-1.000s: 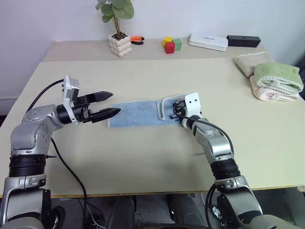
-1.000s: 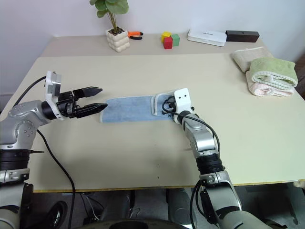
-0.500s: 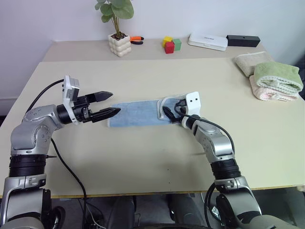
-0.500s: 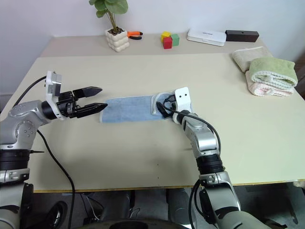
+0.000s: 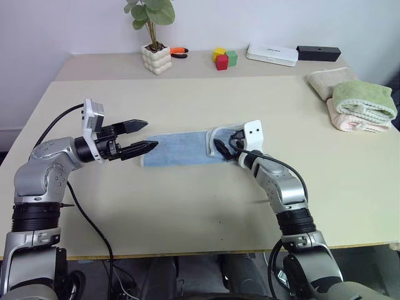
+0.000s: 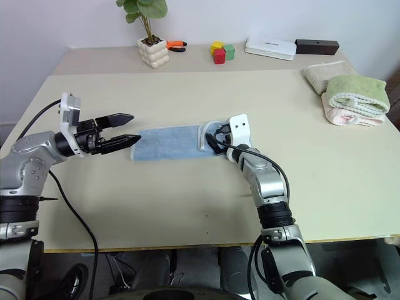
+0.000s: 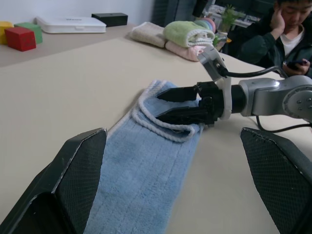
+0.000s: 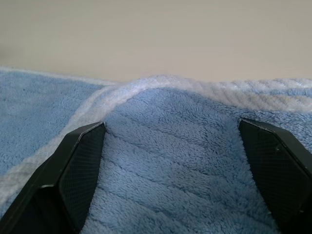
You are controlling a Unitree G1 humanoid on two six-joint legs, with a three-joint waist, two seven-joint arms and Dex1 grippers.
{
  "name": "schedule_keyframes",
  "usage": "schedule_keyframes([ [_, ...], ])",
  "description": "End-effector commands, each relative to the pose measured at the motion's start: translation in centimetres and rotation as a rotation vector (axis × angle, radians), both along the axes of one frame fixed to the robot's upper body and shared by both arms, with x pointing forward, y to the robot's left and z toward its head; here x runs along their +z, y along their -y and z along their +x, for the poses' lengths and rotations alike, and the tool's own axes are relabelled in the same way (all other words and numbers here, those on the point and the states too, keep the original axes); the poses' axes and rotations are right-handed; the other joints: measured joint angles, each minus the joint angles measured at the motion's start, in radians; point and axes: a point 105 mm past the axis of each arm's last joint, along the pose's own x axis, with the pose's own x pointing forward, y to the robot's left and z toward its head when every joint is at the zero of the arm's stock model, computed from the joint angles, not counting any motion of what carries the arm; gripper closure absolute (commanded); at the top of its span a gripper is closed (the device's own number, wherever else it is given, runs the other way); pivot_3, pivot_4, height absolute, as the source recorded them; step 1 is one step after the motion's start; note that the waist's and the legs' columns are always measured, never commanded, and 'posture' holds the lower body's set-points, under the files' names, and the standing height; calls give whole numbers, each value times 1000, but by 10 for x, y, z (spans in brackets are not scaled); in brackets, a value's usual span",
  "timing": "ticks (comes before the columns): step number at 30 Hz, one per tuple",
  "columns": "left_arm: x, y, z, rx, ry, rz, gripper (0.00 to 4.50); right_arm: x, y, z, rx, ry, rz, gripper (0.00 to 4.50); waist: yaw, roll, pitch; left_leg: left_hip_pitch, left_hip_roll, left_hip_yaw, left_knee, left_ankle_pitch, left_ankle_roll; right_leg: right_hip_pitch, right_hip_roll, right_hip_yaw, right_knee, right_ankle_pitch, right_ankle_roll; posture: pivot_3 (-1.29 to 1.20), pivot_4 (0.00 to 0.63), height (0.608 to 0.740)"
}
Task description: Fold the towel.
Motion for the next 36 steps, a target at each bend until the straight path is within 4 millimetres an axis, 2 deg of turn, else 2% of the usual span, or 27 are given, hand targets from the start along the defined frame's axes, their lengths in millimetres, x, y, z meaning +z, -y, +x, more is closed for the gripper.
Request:
schedule_keyframes([
  [1, 12, 2, -3, -19, 46, -8, 0, 13, -1, 0, 3, 41, 21, 43, 0, 0, 0, 0, 0, 0, 0, 0, 0, 0, 0, 0, 0, 0, 0, 0, 150, 740],
  [14, 12, 2, -3, -19, 46, -8, 0, 13, -1, 0, 3, 41, 21, 43, 0, 0, 0, 0, 0, 0, 0, 0, 0, 0, 0, 0, 0, 0, 0, 0, 150, 740],
  [15, 5, 2, -9, 109, -45, -182, 0, 47, 0, -4, 106, 151, 32, 43, -1, 0, 0, 0, 0, 0, 0, 0, 0, 0, 0, 0, 0, 0, 0, 0, 150, 740],
  [16, -1, 2, -11, 202, -106, -269, 0, 72, 2, -9, 179, 233, 26, 43, -3, 4, 2, 0, 0, 0, 0, 0, 0, 0, 0, 0, 0, 0, 0, 0, 150, 740],
  [17, -5, 1, -13, 269, -152, -322, 0, 87, 3, -14, 232, 286, 17, 43, -2, 7, 2, -1, 0, 2, 1, 0, 0, 0, -2, 1, -2, 0, 0, 0, 150, 740],
  [18, -8, 1, -15, 308, -179, -347, 0, 95, 3, -17, 261, 311, 11, 43, -1, 6, 3, -1, -3, 3, 1, 0, 0, 0, -6, 2, -2, -1, 2, 0, 150, 740],
  [21, -6, 3, -17, 333, -199, -358, 0, 95, 4, -18, 270, 307, 11, 43, 2, -4, 2, -1, -2, -1, 1, 0, 0, 0, -3, -1, 0, -1, 2, 0, 150, 740],
  [29, -3, 11, -22, 356, -266, -411, 0, 101, 5, -23, 317, 323, 2, 43, 2, -4, 1, 1, 1, -1, 1, 0, -1, 2, 1, -1, 0, 1, -1, 0, 150, 740],
  [33, -12, 21, -35, 380, -361, -448, 0, 108, 6, -32, 395, 357, -51, 43, 2, -4, 1, 0, 1, -1, 1, 0, -1, 2, 0, -1, -1, 1, -1, 0, 150, 740],
  [36, -29, 21, -45, 466, -447, -456, 0, 110, 11, -32, 404, 376, -87, 43, 2, -4, 1, 0, 1, -1, 1, 0, -1, 2, 0, -1, -1, 1, -1, 0, 150, 740],
])
